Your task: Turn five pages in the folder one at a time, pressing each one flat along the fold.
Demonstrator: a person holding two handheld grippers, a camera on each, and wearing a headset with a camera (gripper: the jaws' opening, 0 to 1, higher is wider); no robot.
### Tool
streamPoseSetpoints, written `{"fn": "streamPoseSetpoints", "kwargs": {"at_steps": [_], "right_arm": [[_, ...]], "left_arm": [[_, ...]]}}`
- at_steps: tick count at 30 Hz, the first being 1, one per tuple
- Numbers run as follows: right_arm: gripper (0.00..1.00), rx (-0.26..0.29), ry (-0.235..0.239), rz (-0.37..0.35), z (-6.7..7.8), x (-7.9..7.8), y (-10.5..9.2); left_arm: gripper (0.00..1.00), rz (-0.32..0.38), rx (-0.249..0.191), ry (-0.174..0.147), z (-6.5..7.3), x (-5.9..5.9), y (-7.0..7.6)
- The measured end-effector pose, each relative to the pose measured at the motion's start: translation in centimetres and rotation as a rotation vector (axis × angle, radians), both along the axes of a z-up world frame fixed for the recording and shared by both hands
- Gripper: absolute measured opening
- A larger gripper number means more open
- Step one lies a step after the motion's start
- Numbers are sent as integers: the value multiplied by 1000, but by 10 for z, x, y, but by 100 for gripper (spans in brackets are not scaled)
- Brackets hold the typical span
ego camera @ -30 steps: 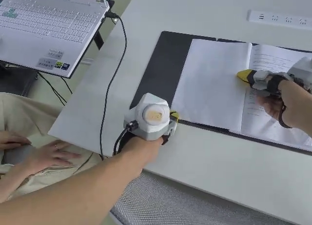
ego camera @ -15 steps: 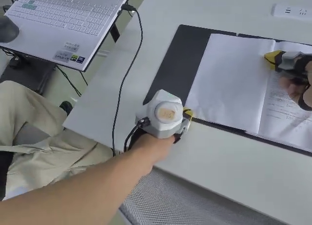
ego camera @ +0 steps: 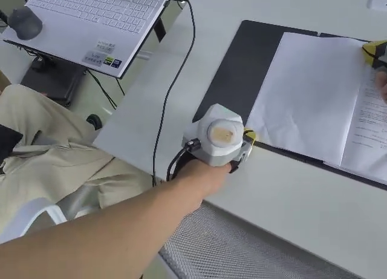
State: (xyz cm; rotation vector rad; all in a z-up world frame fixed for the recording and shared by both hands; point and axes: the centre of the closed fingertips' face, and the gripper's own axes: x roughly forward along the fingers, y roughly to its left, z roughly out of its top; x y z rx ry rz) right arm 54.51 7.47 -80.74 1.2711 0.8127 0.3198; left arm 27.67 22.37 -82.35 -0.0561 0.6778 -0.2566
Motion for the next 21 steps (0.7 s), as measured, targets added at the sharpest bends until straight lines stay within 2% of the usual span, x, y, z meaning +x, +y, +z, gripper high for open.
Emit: {"fn": "streamPoseSetpoints", "kwargs": {"at_steps": [3, 7, 9, 13, 15, 18, 19, 21], "right_arm": [[0, -26, -32, -11, 1, 7, -2], [0, -35, -37, 16, 0, 2, 0], [0, -35, -32, 71, 0, -11, 4], [0, -31, -23, 135, -2, -29, 5], [0, -20, -31, 180, -1, -42, 6], [0, 10, -32, 205, 0, -58, 7], [0, 32, -31, 221, 1, -68, 8], [0, 41, -25, 234, 1, -82, 6]], "left_arm": [[0, -4, 3, 0, 1, -1, 0], [0, -4, 3, -1, 1, -1, -1], [0, -3, 5, 1, 2, -1, -1], [0, -4, 7, 5, 4, -3, -2], [0, -7, 10, 9, 4, -3, -2], [0, -9, 12, 8, 4, -3, -2], [0, -8, 11, 8, 4, -3, -2], [0, -7, 12, 10, 4, -3, -2]]}}
